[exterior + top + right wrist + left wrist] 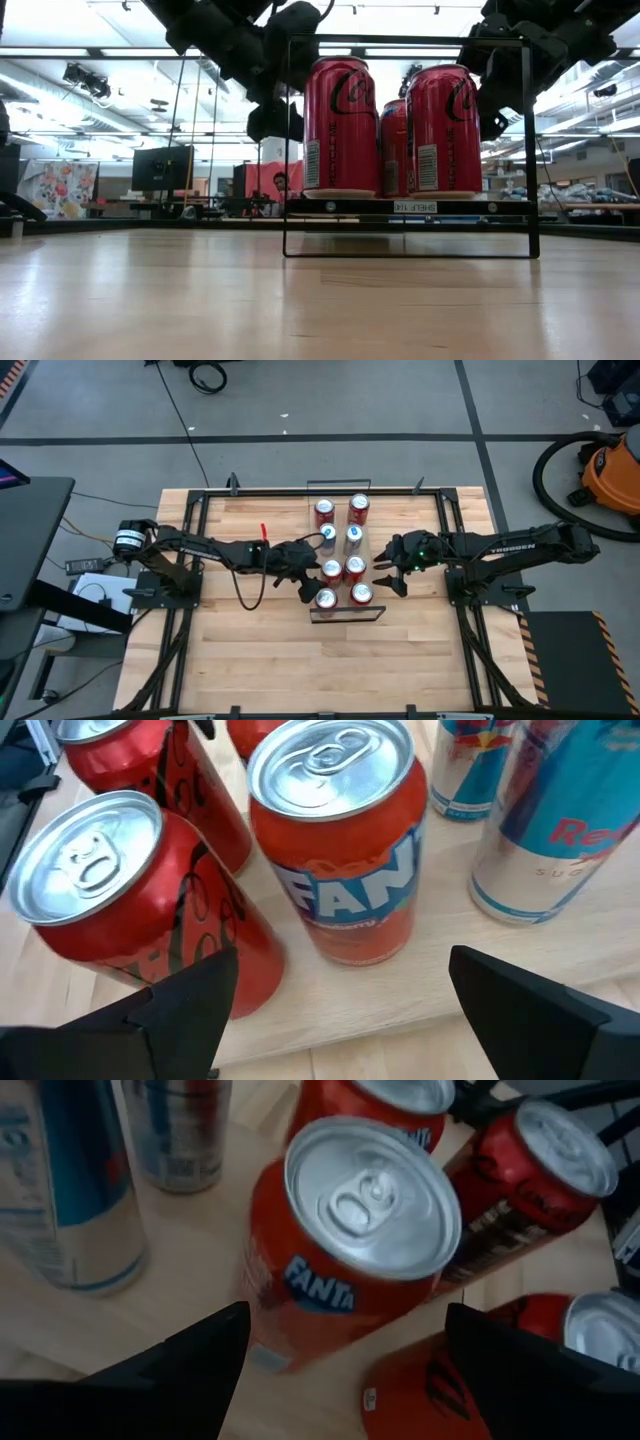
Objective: Place canned beverage on shelf
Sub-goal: Adjust the soda cans on the shelf
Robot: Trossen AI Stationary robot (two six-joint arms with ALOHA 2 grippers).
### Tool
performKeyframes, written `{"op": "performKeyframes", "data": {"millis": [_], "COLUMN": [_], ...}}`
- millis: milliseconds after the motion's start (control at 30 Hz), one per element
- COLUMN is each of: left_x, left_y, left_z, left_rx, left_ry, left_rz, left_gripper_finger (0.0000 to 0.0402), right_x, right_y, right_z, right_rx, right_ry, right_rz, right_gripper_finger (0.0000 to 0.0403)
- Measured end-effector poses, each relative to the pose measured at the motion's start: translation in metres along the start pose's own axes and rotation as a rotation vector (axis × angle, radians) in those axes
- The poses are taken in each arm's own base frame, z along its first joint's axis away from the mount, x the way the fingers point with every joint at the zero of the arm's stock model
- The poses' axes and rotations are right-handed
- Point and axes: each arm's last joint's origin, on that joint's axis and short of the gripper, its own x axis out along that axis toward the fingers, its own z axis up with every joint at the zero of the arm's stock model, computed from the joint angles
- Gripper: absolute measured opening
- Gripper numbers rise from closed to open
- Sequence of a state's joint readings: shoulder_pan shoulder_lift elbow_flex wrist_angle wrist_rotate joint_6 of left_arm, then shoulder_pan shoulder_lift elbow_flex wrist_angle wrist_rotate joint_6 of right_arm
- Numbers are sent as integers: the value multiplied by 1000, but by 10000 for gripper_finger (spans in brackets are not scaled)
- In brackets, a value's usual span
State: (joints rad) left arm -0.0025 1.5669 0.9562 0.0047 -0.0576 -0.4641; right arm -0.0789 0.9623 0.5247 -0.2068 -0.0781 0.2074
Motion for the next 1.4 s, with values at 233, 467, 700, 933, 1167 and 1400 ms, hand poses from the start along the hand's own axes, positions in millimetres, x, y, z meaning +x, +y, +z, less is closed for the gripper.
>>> {"op": "performKeyframes", "data": {"millis": [233, 467, 700, 933, 1167, 1400], "left_x": [0, 0, -1, -1, 3, 13], "left_y": [3, 4, 3, 1, 2, 4], "left_z": [3, 3, 4, 7, 5, 2], "left_rx": [-1, 4, 32, 129, 161, 164], "left_ry": [-45, -51, -55, -85, -74, -83], "left_rz": [52, 89, 78, 54, 61, 86], "left_gripper_finger": [347, 347, 347, 347, 347, 347], "right_x": [0, 0, 0, 0, 0, 0], "right_y": [2, 0, 0, 0, 0, 1], "right_z": [0, 0, 0, 2, 4, 5], "right_rx": [-5, 3, 15, 33, 44, 45], "right_ry": [-9, -22, -26, -42, -67, -74], "right_rz": [-25, -84, -97, -93, -87, -85], "right_gripper_finger": [373, 373, 373, 373, 373, 373]}}
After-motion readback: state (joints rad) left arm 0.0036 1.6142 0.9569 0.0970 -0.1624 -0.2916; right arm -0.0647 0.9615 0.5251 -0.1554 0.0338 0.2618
